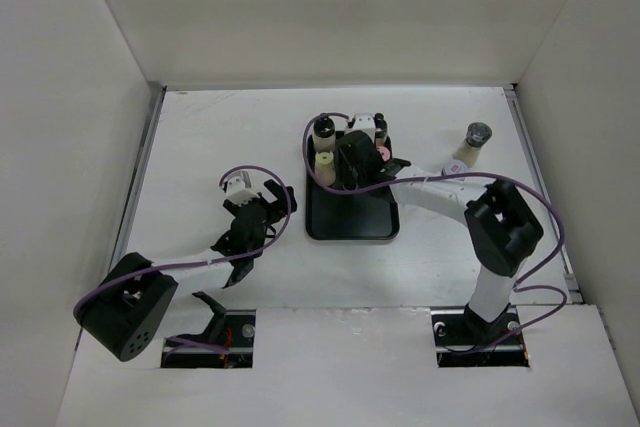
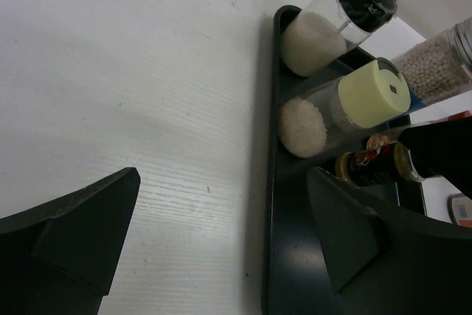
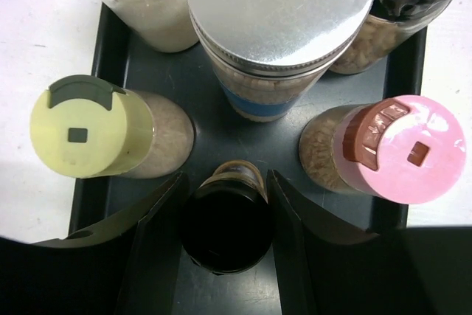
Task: Organize the condiment bottles
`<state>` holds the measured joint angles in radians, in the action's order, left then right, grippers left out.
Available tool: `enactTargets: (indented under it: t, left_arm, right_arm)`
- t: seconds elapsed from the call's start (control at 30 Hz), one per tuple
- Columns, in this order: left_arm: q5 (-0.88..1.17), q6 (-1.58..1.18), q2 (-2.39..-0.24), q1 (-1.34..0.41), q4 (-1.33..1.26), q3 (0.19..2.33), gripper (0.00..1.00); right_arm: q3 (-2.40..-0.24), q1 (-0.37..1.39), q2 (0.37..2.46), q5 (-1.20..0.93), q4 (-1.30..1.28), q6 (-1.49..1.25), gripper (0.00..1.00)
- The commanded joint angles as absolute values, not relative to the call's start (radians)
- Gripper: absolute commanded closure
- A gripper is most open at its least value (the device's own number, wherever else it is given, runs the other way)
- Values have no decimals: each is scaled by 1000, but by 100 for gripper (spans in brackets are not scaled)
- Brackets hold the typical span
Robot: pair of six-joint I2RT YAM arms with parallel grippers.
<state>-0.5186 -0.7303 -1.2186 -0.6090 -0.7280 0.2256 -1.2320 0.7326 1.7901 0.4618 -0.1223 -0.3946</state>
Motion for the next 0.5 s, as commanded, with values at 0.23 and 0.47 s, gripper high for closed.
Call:
enactTargets:
  t: [0.23, 0.47]
  left_arm:
    - [-502, -739, -1213, -599, -779, 230, 0]
    - [-500, -739, -1201, -594, -775, 227, 0]
  right_arm:
    - [-1246, 734, 1818, 466, -49, -402, 42]
    - [-1235, 734, 1749, 472, -61, -403, 30]
